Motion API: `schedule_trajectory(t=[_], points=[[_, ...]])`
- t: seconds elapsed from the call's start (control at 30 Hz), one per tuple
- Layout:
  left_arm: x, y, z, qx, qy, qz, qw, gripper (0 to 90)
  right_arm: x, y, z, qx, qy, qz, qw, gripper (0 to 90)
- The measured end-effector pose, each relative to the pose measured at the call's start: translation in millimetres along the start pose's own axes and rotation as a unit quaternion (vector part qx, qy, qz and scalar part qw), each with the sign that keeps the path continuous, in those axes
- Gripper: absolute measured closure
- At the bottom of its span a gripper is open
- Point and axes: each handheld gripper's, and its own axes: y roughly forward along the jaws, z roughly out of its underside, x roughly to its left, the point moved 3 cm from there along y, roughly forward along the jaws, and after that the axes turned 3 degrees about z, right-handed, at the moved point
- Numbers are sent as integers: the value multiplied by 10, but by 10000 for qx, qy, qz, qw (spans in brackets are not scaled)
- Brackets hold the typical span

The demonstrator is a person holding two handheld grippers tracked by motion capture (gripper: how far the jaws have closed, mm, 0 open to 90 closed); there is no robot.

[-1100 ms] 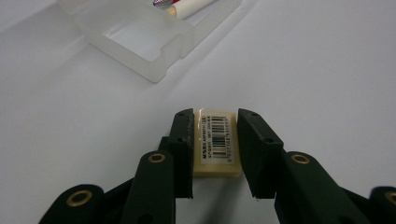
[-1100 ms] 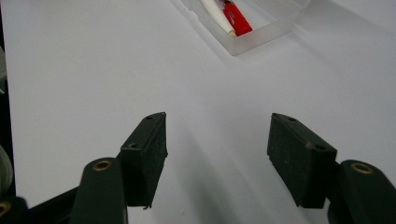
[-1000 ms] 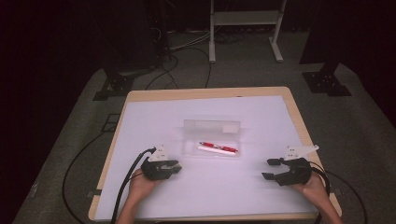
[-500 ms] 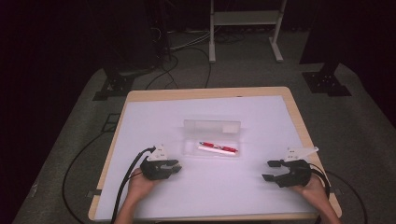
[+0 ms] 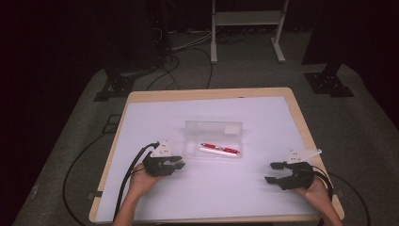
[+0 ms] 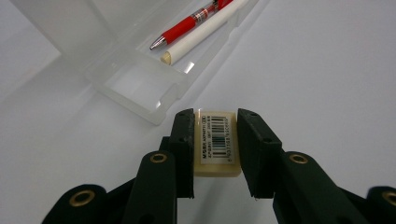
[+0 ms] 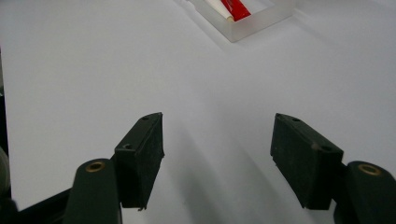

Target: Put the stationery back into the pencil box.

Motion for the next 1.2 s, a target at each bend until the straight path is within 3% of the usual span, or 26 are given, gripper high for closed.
schedule_trajectory(t=[0.57,1.2], points=[[34,-1,-210,68,194,10,9998,685,-22,-25,10,-32,45,3,10000,322],[143,2,-397,1,206,57,9998,686,-30,-56,21,-45,47,17,10000,323]])
